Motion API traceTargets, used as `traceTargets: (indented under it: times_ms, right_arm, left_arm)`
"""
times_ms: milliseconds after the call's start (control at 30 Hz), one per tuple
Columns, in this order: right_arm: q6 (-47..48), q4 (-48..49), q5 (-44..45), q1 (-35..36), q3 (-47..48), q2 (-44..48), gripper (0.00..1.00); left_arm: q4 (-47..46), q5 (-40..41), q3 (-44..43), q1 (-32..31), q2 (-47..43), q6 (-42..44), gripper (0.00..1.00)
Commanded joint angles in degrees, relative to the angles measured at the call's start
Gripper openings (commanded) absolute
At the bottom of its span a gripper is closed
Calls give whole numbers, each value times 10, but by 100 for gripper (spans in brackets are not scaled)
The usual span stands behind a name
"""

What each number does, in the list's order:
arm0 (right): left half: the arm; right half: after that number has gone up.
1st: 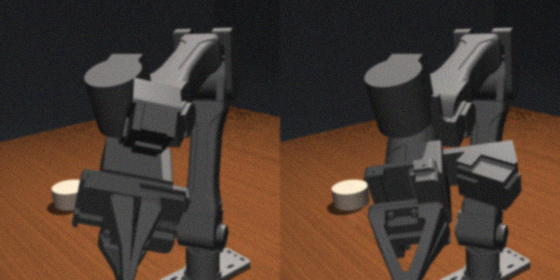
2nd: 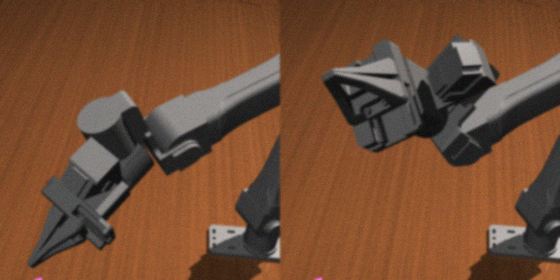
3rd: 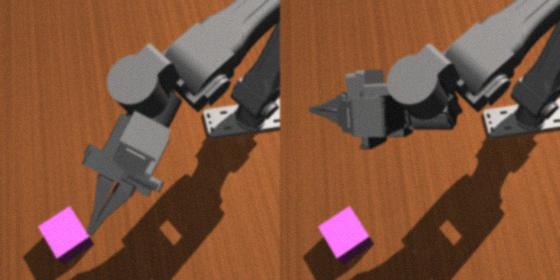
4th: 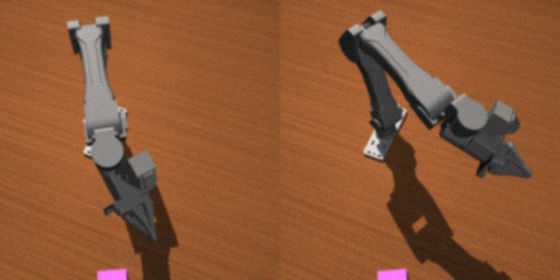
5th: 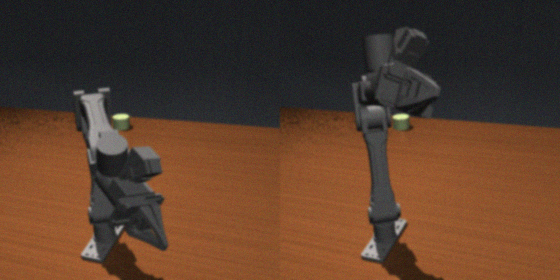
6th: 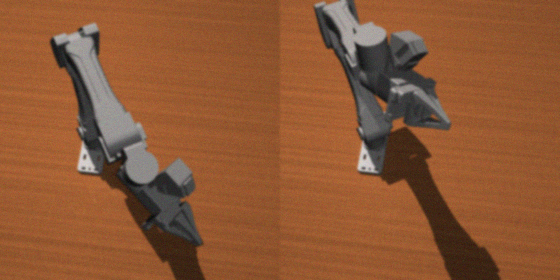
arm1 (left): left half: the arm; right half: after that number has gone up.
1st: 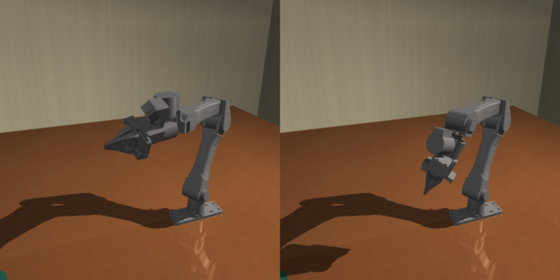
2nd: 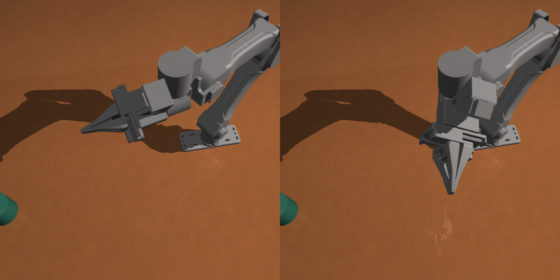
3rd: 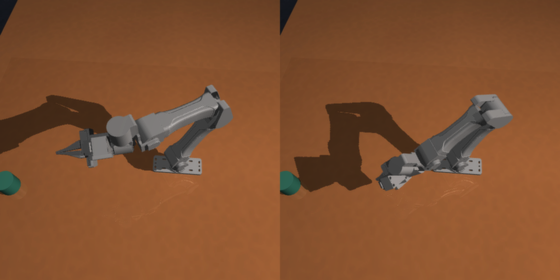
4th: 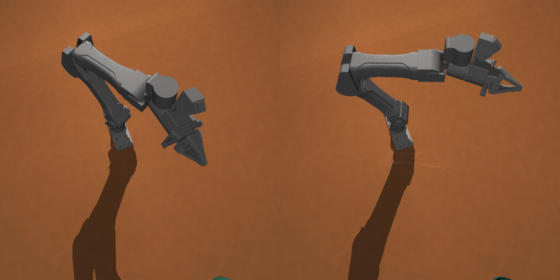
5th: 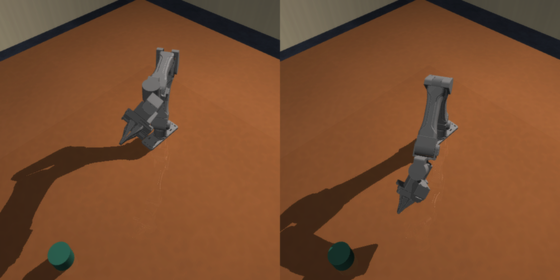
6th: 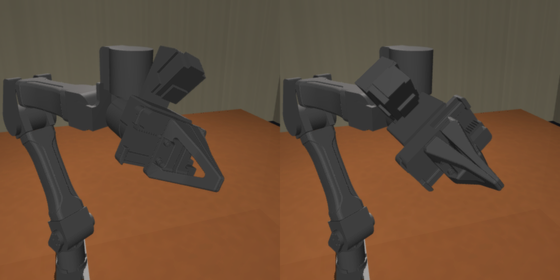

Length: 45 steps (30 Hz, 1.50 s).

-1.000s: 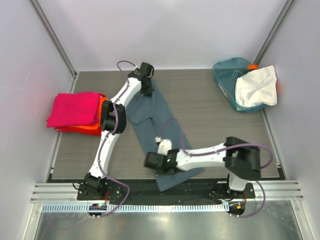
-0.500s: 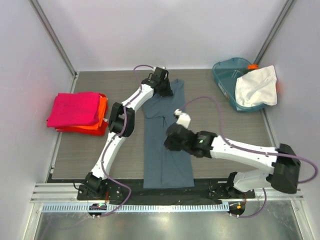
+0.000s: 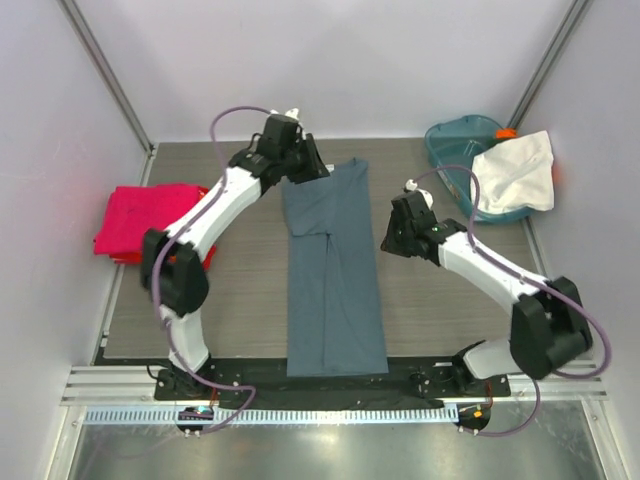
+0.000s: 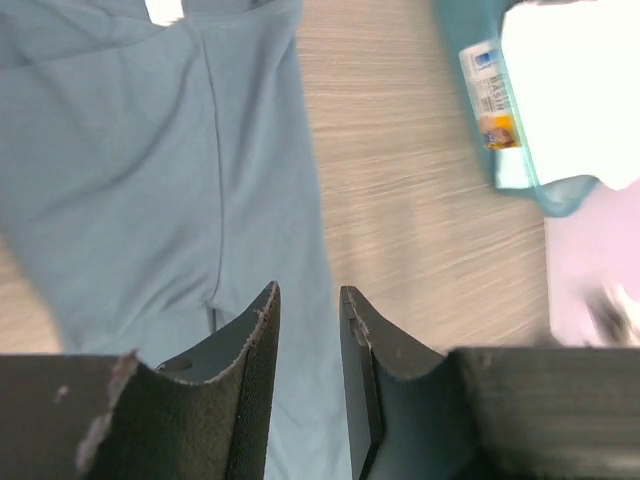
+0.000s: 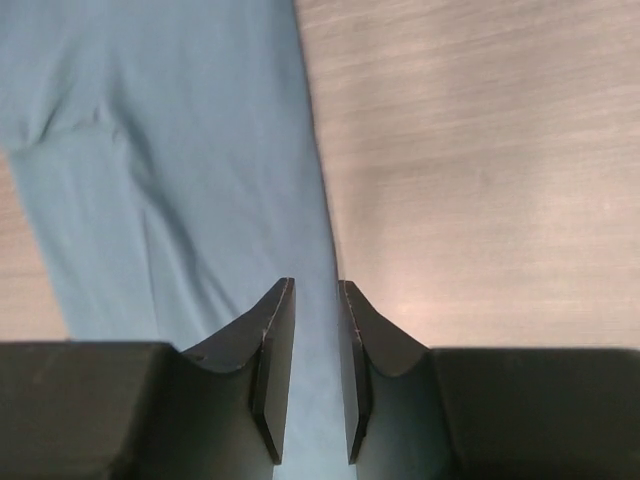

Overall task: Fold and stack the t-shirts
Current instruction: Fold the tshirt

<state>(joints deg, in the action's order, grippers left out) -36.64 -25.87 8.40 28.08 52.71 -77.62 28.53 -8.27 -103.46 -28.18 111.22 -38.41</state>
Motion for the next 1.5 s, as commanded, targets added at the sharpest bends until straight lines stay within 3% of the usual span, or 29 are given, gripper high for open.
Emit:
traceTargets:
  times_ms: [0, 133, 333, 600, 767, 833, 867, 900, 1067, 1233, 1300, 1333, 1367, 1433, 1467]
  right_arm:
    - [42, 63, -62, -30, 78, -63, 30]
    - [39, 78, -70, -71, 157, -171, 39]
    - [43, 92, -130, -109, 277, -323, 54]
    - [42, 92, -155, -130, 401, -459, 52]
    - [45, 93, -167, -138, 445, -503, 47]
    - [44, 93, -174, -142, 455, -520, 43]
    - [42, 93, -175, -144, 466, -525, 33]
    - [40, 94, -175, -145, 472, -530, 29]
    - [32, 92, -178, -156, 528, -568, 9]
    - [20, 76, -197, -173, 614, -623, 5]
    - [13, 71, -208, -179, 650, -646, 9]
    - [12, 72, -217, -181, 659, -652, 30]
    - [11, 71, -225, -181, 670, -654, 44]
    - [17, 71, -238, -182, 664, -636, 63]
    - [21, 73, -240, -182, 642, -626, 65]
  left_arm:
    - [6, 60, 113, -1, -73, -2, 32]
    - [-18, 107, 196, 6, -118, -3, 32]
    - [-29, 120, 208, 24, -86, 11, 60]
    - [-44, 92, 168, 72, 21, 4, 60]
    - [-66, 56, 144, 90, 71, -4, 52]
    - [-65, 46, 129, 95, 101, -7, 43]
    - [-64, 40, 116, 101, 111, -13, 39]
    - [-69, 27, 110, 103, 129, -17, 31]
    - [-89, 5, 65, 121, 181, -39, 15]
    - [-90, -6, -22, 142, 244, -57, 9]
    - [-85, -12, -53, 147, 276, -59, 9]
    - [-79, -18, -83, 153, 287, -61, 11]
    - [-70, -42, -96, 155, 296, -60, 15]
    - [-59, -54, -92, 156, 285, -56, 30]
    - [-67, -52, -46, 154, 270, -56, 39]
